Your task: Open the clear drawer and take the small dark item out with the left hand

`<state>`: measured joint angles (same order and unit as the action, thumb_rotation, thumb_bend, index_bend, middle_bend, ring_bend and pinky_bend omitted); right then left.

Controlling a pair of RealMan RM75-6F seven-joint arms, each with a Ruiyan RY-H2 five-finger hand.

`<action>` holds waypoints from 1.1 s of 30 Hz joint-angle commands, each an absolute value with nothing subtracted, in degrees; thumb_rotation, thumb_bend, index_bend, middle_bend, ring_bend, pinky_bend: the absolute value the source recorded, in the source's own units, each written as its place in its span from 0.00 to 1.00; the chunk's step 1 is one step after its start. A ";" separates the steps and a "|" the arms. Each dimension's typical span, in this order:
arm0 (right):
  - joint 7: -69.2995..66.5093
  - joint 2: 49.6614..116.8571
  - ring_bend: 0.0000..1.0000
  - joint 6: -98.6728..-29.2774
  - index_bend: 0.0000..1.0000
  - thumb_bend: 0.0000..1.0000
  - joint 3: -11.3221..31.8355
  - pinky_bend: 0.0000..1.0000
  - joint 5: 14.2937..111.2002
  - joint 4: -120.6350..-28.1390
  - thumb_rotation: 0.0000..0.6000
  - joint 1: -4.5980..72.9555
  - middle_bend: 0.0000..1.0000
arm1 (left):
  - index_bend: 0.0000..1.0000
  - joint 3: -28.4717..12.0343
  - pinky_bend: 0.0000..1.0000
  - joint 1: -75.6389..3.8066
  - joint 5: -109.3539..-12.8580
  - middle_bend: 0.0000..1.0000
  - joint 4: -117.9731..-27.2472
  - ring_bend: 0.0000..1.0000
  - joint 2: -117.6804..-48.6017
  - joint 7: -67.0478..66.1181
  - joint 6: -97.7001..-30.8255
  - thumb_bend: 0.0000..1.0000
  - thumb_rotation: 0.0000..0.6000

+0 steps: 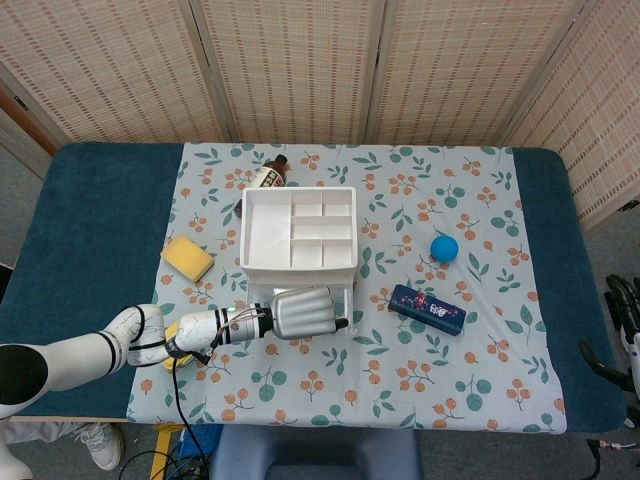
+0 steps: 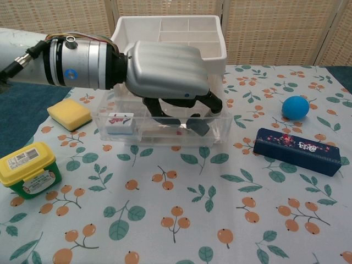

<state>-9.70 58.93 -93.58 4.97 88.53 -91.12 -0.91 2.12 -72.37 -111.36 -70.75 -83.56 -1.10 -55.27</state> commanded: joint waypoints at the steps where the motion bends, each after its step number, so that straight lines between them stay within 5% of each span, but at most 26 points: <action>1: -9.76 58.96 0.00 -93.54 0.00 0.30 4.99 0.01 88.47 -91.07 1.00 -0.91 0.08 | 0.43 2.25 1.00 -72.48 -111.22 0.92 -70.86 1.00 -83.55 -1.31 -55.09 0.28 1.00; 33: -10.24 59.16 0.00 -93.67 0.00 0.30 5.28 0.01 88.35 -90.76 1.00 -0.89 0.08 | 0.58 2.64 1.00 -72.55 -109.99 0.92 -71.97 1.00 -82.84 -3.26 -55.21 0.28 1.00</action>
<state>-10.25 59.17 -93.68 5.28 88.36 -90.74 -0.89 2.64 -72.55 -109.99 -71.98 -82.81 -3.26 -55.23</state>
